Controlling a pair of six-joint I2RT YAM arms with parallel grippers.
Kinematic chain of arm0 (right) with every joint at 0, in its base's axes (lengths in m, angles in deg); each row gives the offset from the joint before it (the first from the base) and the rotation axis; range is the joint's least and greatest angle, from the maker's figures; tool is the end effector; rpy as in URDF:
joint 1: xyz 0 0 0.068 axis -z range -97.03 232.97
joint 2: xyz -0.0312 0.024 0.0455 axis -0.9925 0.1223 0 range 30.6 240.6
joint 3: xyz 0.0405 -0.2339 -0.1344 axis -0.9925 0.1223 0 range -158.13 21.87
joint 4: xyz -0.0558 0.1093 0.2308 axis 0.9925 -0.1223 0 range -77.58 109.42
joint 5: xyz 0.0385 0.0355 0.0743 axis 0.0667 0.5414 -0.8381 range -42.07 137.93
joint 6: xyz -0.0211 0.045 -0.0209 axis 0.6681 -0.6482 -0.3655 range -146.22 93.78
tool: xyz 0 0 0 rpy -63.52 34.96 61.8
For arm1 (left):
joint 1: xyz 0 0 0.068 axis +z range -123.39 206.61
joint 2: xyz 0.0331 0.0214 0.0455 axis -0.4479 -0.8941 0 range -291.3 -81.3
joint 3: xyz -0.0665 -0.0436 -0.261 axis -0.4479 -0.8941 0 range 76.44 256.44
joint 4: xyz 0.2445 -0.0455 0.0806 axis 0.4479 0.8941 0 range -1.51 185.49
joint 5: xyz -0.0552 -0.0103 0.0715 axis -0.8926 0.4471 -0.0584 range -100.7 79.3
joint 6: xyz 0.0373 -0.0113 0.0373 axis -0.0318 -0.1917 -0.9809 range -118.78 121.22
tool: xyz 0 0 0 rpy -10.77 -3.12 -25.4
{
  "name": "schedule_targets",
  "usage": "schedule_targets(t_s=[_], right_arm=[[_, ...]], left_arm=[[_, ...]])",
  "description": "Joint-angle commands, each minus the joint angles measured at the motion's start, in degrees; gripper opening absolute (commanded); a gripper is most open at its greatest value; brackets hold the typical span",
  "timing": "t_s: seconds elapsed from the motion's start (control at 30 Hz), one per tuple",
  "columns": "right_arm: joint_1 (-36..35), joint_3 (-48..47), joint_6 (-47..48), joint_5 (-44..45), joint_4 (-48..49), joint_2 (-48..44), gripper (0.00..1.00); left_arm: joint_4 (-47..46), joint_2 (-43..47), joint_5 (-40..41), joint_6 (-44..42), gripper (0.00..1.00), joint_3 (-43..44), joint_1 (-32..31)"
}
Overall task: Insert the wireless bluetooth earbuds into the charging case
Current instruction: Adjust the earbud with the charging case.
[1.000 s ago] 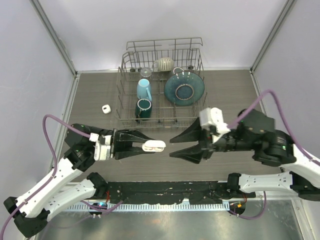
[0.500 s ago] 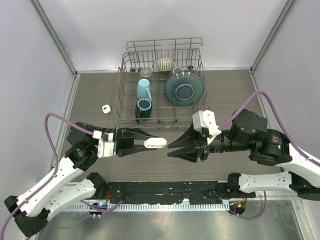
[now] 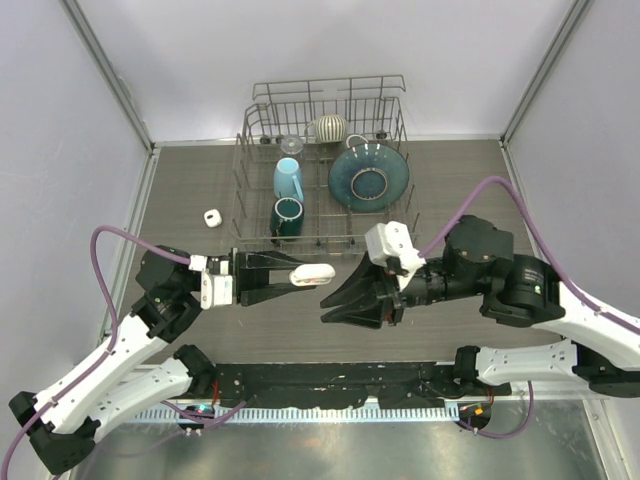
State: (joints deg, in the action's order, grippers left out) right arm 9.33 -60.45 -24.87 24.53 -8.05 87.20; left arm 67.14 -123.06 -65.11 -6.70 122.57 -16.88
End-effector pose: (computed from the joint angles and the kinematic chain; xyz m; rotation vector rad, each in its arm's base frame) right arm 0.0360 0.1728 0.4910 -1.3262 1.1586 1.2766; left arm 0.0875 -0.1228 0.4090 1.2623 0.5888 -1.0516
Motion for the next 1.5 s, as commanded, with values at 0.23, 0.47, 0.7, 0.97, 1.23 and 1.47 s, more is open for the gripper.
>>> schedule_targets(t_s=[0.23,0.47,0.7,0.97,1.23,1.47], right_arm=[[0.08,-1.26,2.35,12.75,3.82,3.52,0.29],[0.08,1.29,3.66,18.21,6.19,0.97,0.29],[0.08,1.55,4.63,18.83,5.93,2.02,0.30],[0.08,1.55,6.04,19.88,6.98,3.78,0.31],[-0.01,1.55,8.67,21.90,6.98,4.13,0.32],[-0.01,3.14,11.31,23.13,9.79,3.96,0.34]], left_arm=[[-1.95,0.54,0.36,1.24,0.00,0.10,-0.11],[-2.21,0.45,-0.17,1.86,0.00,0.19,-0.20],[-3.35,0.45,-0.61,3.44,0.00,0.10,-0.20],[-5.02,-0.69,-0.43,7.04,0.00,0.63,-0.20],[-4.76,-1.22,-1.48,7.66,0.00,0.89,-0.11],[-4.67,-2.27,-2.36,9.77,0.00,1.42,-0.20]])
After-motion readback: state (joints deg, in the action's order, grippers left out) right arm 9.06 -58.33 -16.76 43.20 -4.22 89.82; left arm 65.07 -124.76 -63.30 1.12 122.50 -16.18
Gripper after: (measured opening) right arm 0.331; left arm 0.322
